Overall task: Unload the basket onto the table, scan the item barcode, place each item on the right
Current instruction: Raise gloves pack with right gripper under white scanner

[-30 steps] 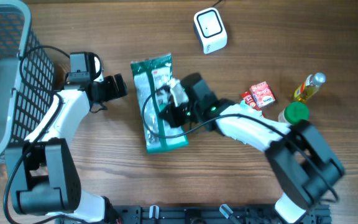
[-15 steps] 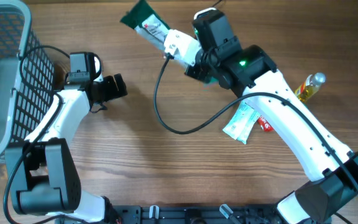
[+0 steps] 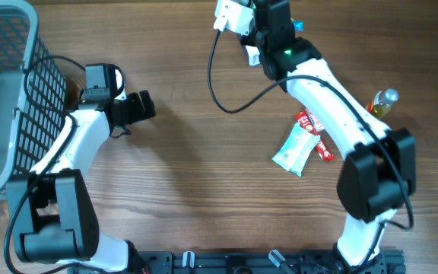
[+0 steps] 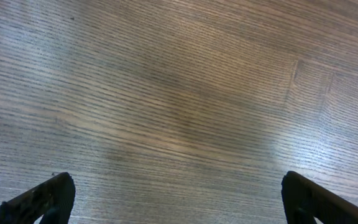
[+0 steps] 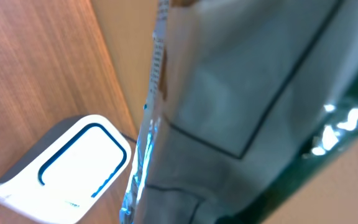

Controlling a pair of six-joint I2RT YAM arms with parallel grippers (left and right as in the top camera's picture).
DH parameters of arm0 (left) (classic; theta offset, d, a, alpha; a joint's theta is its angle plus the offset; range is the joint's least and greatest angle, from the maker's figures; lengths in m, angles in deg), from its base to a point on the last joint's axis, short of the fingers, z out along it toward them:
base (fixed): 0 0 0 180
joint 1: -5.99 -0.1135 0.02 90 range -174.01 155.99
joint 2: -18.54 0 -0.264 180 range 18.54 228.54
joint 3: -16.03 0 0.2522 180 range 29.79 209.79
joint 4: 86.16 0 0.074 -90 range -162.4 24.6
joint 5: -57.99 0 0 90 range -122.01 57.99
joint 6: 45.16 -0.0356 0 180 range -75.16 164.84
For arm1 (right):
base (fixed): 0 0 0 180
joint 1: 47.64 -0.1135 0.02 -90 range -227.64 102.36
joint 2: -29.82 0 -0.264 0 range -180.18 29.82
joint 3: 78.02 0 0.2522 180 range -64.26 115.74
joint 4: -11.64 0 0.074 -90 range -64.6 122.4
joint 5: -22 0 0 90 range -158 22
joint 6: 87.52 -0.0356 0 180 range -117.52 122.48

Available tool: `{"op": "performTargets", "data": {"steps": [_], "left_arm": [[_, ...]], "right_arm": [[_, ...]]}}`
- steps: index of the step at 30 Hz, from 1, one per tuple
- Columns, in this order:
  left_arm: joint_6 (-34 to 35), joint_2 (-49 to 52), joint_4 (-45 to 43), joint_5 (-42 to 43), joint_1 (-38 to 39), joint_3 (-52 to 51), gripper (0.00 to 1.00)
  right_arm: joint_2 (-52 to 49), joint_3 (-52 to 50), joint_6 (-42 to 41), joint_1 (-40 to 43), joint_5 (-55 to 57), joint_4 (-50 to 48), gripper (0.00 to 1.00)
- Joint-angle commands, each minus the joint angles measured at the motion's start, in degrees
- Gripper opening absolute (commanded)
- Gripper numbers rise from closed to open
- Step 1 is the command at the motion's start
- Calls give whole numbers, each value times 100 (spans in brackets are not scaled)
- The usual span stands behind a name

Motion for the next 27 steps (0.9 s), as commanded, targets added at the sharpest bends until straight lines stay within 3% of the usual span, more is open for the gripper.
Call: {"op": "performTargets", "data": {"steps": [1,8,17,27], "left_arm": [[-28,-98,-15,-55,-20,109,100],[-31,-98,-15,-55,-22,109,100],[-28,-98,-15,-55,-22,109,100],[-28,-98,-15,-55,-22,109,100]], "right_arm": [[-409,83,35,-11,105,-533,4],[-981,83,-372,-11,186,-1296,4],[-1106,83,-1919,-4,-11,-1392,4],[-1104,83,-2675,-7,-761,-376,4]]}}
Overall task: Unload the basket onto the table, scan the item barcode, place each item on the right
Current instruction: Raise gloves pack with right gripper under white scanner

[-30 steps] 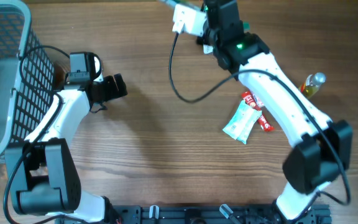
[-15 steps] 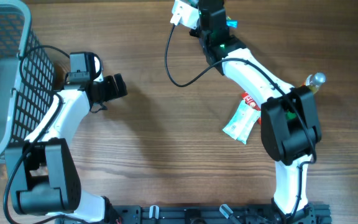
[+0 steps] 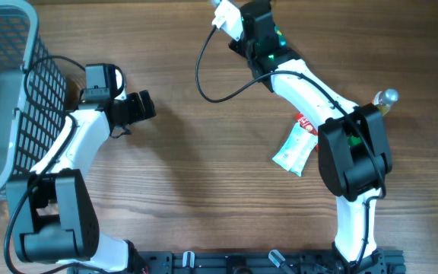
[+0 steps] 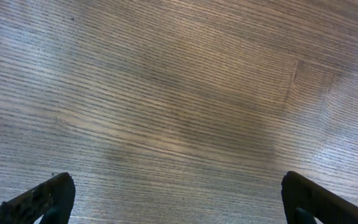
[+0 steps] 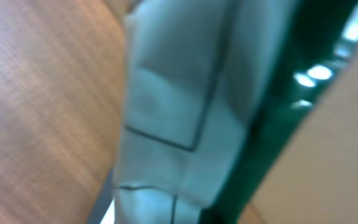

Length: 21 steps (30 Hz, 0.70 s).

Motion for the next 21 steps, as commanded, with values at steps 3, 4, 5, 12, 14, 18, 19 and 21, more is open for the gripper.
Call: {"op": "performTargets", "data": {"steps": [3,4,5,12,14,18,19,21], "left_arm": [[-28,-98,-15,-55,-22,109,100],[-28,-98,-15,-55,-22,109,100],[-28,-98,-15,-55,-22,109,100],[-28,-98,-15,-55,-20,109,100],[-28,-98,-15,-55,-20,109,100],[-28,-98,-15,-55,-22,109,100],[-28,-98,-15,-55,-20,109,100],[-28,-98,-15,-55,-22,109,100]], "right_arm": [[-105,81,-422,-20,-654,96,5],[-105,81,-422,-20,-654,94,5],[-107,81,-424,-20,-651,94,5],[-107,81,-837,-17,197,-402,9],[-107,81,-846,-20,535,-721,11],[-107,81,-1029,-20,560,-962,13],[-107,81,-1167,-20,542,-955,13],[-116,81,-1523,-11,483,-929,15]]}}
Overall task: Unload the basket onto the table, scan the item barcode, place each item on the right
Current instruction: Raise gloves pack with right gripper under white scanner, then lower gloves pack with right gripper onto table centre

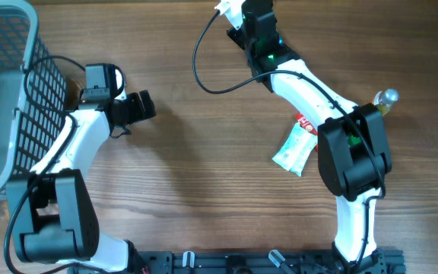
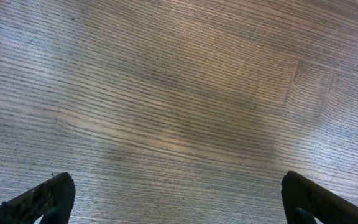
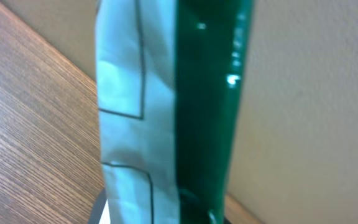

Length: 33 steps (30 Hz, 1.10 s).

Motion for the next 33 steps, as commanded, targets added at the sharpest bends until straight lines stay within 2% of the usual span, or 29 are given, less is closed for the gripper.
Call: {"op": "performTargets", "data": {"steps": [1,6,10,12,15,18,21,24,28,33], "left_arm": [[-28,-98,-15,-55,-22,109,100],[-28,-98,-15,-55,-22,109,100],[-28,-98,-15,-55,-22,109,100],[-28,-98,-15,-55,-22,109,100],[-28,-98,-15,-55,-22,109,100],[-28,-98,-15,-55,-22,109,100],[-28,-98,-15,-55,-22,109,100],[-28,-98,-15,-55,-22,109,100],[-28,-98,-15,-55,-22,109,100],[-28,-98,-15,-55,-22,109,100]], "right_arm": [[-107,81,-675,-9,-22,15,16],[-107,81,-715,-9,-946,549,16],[-107,79,-837,-7,-970,848,16],[-107,79,-857,2,-968,831,4],[-107,79,-828,48,-966,831,4],[-39,81,-417,116,-835,638,4],[404,81,-203,96,-944,623,4],[894,81,-372,92,-1139,1338,4],[1443,81,-1521,109,-1298,2944,4],[1637,79,-1751,109,-3705,5617,4]]}}
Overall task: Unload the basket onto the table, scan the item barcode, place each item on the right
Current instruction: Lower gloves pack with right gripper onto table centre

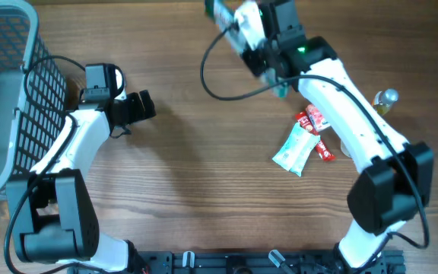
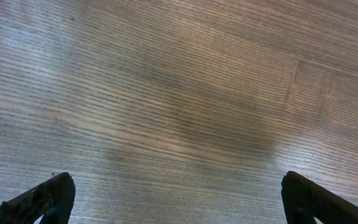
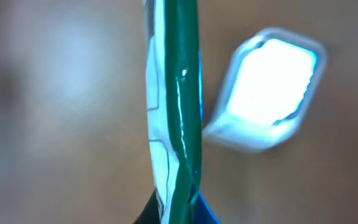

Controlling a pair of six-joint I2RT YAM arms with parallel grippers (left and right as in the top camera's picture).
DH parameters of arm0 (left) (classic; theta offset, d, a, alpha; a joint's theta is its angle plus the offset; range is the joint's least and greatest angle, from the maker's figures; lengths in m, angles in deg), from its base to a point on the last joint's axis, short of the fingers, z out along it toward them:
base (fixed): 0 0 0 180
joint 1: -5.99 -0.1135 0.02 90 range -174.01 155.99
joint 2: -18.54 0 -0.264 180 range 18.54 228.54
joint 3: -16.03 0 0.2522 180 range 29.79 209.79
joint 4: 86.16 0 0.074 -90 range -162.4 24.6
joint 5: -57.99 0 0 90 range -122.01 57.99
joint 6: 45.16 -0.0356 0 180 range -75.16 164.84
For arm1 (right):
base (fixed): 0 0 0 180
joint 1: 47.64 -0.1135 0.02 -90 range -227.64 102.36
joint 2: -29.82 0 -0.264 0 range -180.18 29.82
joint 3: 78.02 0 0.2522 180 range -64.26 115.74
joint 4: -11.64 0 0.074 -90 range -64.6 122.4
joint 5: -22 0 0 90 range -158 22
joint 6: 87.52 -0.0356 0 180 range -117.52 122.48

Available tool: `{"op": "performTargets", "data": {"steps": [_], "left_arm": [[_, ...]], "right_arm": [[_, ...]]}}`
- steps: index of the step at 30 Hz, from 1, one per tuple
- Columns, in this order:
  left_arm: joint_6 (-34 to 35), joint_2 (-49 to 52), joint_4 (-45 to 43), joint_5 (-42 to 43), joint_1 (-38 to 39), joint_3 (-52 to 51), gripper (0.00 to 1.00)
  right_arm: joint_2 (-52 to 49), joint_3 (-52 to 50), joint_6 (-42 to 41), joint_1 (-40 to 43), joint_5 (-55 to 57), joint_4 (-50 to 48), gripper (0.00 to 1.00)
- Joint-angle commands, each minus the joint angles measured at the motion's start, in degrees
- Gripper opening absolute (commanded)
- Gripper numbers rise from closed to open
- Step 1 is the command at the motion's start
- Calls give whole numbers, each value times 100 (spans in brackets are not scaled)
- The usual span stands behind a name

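My right gripper [image 3: 176, 208] is shut on a green and silver snack packet [image 3: 173, 93], seen edge-on and upright in the right wrist view. Beyond it to the right lies the white barcode scanner [image 3: 266, 87], blurred. Overhead, the right gripper [image 1: 276, 38] hangs at the table's far middle, and the packet and scanner there are smeared by motion. My left gripper [image 1: 144, 106] stays at the left, open, with bare wood between its fingers [image 2: 45, 199].
A wire basket [image 1: 6, 46] stands at the far left. A pale green packet [image 1: 295, 148], a red packet [image 1: 314, 125] and a small bottle [image 1: 382, 103] lie on the right, under the right arm. The scanner's black cable [image 1: 207, 80] loops over the middle.
The right gripper has shifted right and a little toward the near side with the packet. The packet now shows edge-on with the scanner to its right. The left arm has not moved.
The right gripper held the packet beside the scanner at the far edge. Then it was further left over the scanner, with the packet's silver back filling its view. Now it is back to the right, packet still held. The left gripper stayed open and still throughout.
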Motion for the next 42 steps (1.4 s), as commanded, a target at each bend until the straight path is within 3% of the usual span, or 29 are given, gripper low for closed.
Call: {"op": "performTargets", "data": {"steps": [1,3,6,7,8,10,12,14,20,33,42], "left_arm": [[-28,-98,-15,-55,-22,109,100],[-28,-98,-15,-55,-22,109,100],[-28,-98,-15,-55,-22,109,100],[-28,-98,-15,-55,-22,109,100],[-28,-98,-15,-55,-22,109,100],[-28,-98,-15,-55,-22,109,100],[-28,-98,-15,-55,-22,109,100],[-31,-98,-15,-55,-22,109,100],[-28,-98,-15,-55,-22,109,100],[-28,-98,-15,-55,-20,109,100],[-28,-98,-15,-55,-22,109,100]], "right_arm": [[-7,-68,-293,2,-2105,1307,5],[-24,-319,-271,2,-2146,1882,8],[-24,-949,-289,2,-1604,1801,15],[-24,-1172,-302,2,-1379,1641,41],[-24,-1370,-389,2,-1095,1475,59],[-24,-1799,-911,2,-208,944,72],[-24,-2022,-1408,2,258,485,73],[-24,-2052,-1646,2,275,417,100],[-24,-2052,-1633,2,275,212,100],[-24,-2052,-1633,2,275,-1322,100],[-24,-2052,-1633,2,275,-1342,100]]}}
